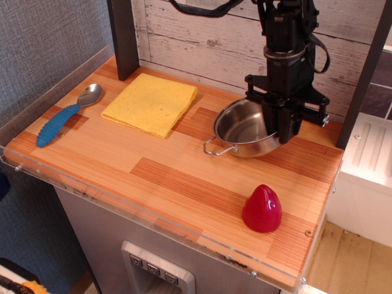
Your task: Move bowl to upper right corner
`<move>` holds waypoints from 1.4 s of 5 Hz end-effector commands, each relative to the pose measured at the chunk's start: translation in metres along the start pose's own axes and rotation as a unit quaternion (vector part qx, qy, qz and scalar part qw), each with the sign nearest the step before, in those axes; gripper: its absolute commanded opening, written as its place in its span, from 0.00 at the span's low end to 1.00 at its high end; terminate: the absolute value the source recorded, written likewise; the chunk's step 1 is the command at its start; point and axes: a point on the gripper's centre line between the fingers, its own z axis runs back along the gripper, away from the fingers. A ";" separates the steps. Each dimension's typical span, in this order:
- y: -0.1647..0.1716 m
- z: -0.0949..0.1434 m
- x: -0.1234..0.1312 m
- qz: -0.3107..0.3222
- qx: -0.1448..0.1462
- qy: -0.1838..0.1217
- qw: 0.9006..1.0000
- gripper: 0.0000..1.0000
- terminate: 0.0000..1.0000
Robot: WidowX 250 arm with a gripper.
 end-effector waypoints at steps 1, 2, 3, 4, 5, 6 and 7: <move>-0.005 0.034 -0.008 -0.050 -0.043 -0.017 0.998 1.00 0.00; 0.036 0.074 -0.018 0.008 -0.035 -0.051 0.998 1.00 0.00; 0.069 0.108 -0.039 0.102 0.033 -0.068 0.992 1.00 0.00; 0.107 0.117 -0.061 0.166 0.092 -0.064 0.980 1.00 0.00; 0.149 0.111 -0.077 0.172 0.084 -0.063 0.979 1.00 0.00; 0.149 0.104 -0.078 0.162 0.075 -0.061 0.982 1.00 0.00; 0.149 0.104 -0.078 0.162 0.075 -0.061 0.982 1.00 0.00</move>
